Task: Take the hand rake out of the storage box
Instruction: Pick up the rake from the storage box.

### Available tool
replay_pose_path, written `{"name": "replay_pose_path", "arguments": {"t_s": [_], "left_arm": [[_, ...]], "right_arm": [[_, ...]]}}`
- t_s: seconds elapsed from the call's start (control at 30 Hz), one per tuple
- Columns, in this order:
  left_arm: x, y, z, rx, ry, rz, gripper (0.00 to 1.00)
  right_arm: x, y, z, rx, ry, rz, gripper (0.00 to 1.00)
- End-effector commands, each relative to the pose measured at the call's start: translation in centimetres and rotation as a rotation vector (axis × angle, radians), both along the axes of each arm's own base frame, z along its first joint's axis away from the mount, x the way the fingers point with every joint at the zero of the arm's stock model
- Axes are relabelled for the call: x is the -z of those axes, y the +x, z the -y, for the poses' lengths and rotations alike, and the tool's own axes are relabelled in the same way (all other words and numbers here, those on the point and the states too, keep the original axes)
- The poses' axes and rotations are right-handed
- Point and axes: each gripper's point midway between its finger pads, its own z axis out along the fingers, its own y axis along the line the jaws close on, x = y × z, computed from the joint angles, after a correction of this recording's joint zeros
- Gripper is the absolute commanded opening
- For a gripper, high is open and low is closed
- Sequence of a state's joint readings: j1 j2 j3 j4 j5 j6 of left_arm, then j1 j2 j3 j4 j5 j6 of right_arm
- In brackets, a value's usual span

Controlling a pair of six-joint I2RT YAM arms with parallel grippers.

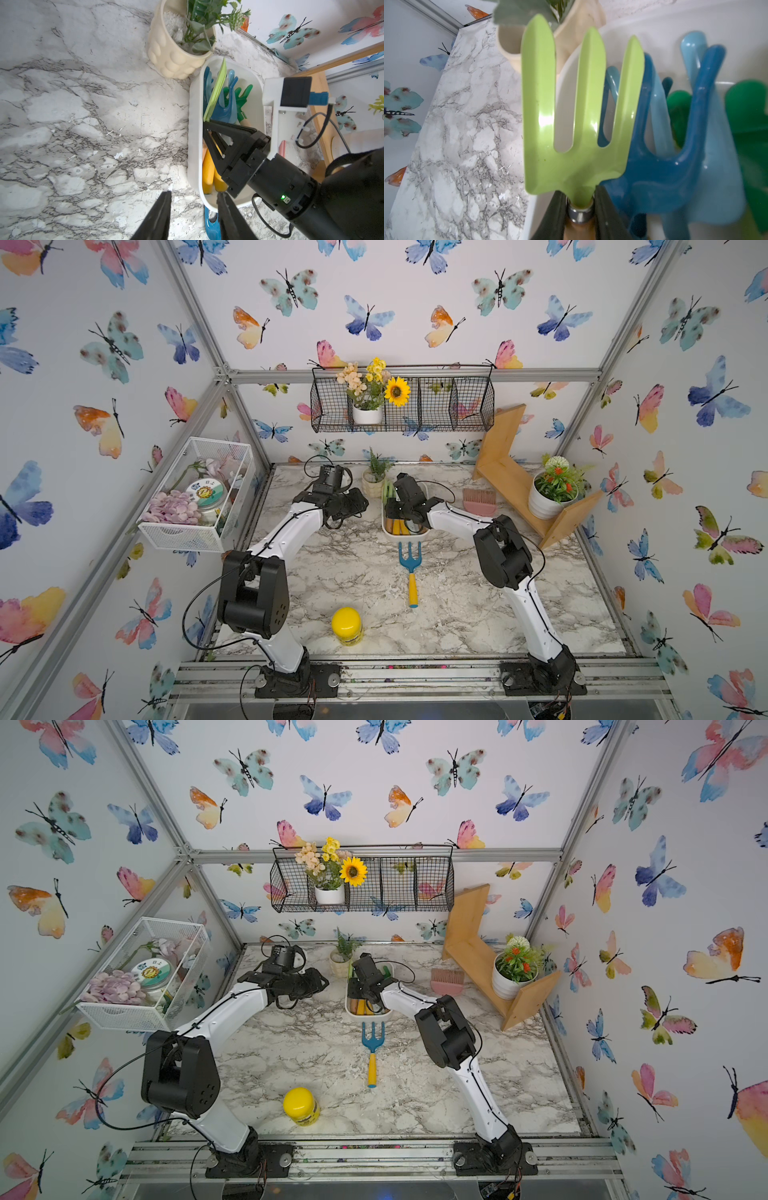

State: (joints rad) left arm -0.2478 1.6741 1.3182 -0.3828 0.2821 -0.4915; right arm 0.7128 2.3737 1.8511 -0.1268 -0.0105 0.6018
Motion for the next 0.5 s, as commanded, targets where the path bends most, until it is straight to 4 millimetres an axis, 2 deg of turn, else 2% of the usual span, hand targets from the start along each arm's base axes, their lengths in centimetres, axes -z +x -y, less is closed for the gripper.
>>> {"name": "replay_pose_path", "arguments": {"t_s": [0.0, 0.17, 0.3, 0.47], "left_arm": [[-2.0, 0.1, -0.5, 0.002, 0.015, 0.038, 0.42], [-3.6, 0.1, 1.3, 0.110, -0.025, 0.075, 0.42], [-4.7, -1.0, 3.5, 0.288, -0.101, 0.120, 0.47], [-5.5, -2.3, 4.8, 0.434, -0.247, 0.148, 0.52]], "right_arm": [[-0.9, -0.9, 1.2, 0.002, -0.011, -0.010, 0.14], [-6.6, -0.9, 2.6, -0.037, 0.084, 0.074, 0.12], [-9.5, -1.4, 3.9, -0.108, 0.161, 0.090, 0.11], [-12.6, -2.7, 5.1, -0.227, 0.272, 0.102, 0.11]]}}
